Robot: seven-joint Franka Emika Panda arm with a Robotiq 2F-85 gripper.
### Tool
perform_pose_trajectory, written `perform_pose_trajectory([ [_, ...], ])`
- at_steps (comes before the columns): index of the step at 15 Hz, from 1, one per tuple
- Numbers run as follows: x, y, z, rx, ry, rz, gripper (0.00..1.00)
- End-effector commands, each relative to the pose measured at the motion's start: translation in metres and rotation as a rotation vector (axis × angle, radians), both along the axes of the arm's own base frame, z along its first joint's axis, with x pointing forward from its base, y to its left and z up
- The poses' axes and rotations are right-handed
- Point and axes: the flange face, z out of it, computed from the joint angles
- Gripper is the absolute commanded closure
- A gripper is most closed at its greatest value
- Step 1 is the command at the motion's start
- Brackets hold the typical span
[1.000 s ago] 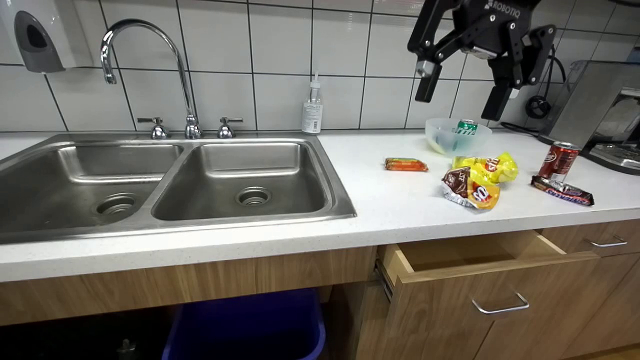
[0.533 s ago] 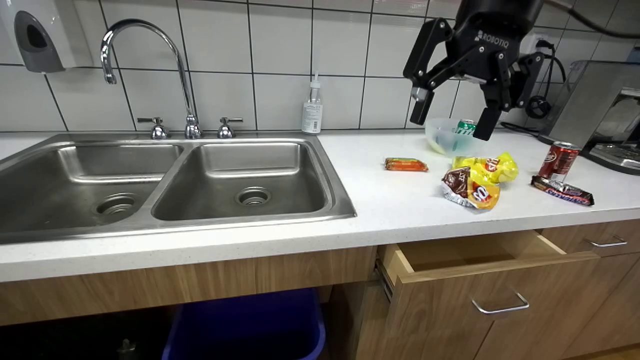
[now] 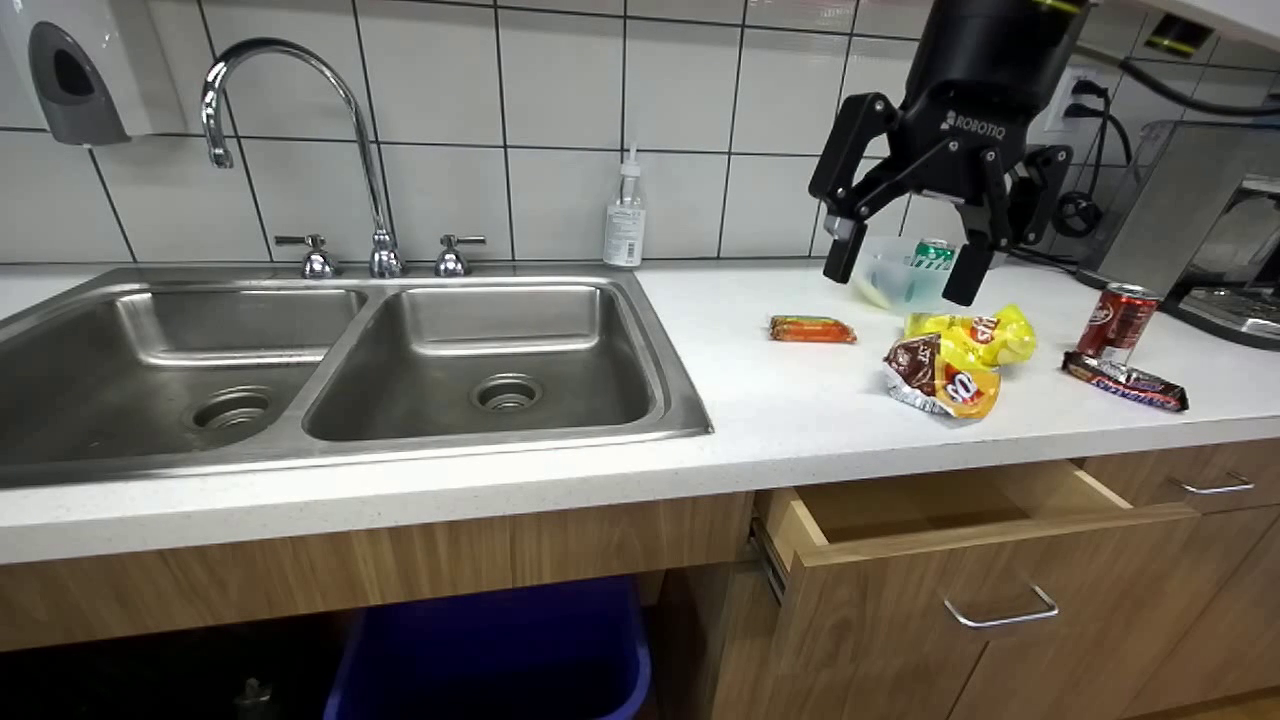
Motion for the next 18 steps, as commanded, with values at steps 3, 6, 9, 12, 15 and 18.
perform_pose_trajectory([
  [3,0.014,-0.018,-0.012,-0.053,-0.019,0.008,0.0],
  [6,0.022,-0.027,-0.02,-0.081,-0.028,0.016,0.0],
  [9,0.03,-0.035,-0.03,-0.097,-0.037,0.014,0.0],
  [12,0.036,-0.043,-0.041,-0.103,-0.041,0.009,0.0],
  [15,0.043,-0.051,-0.05,-0.115,-0.047,0.003,0.0],
  [18,0.048,-0.059,-0.058,-0.127,-0.043,0.001,0.0],
])
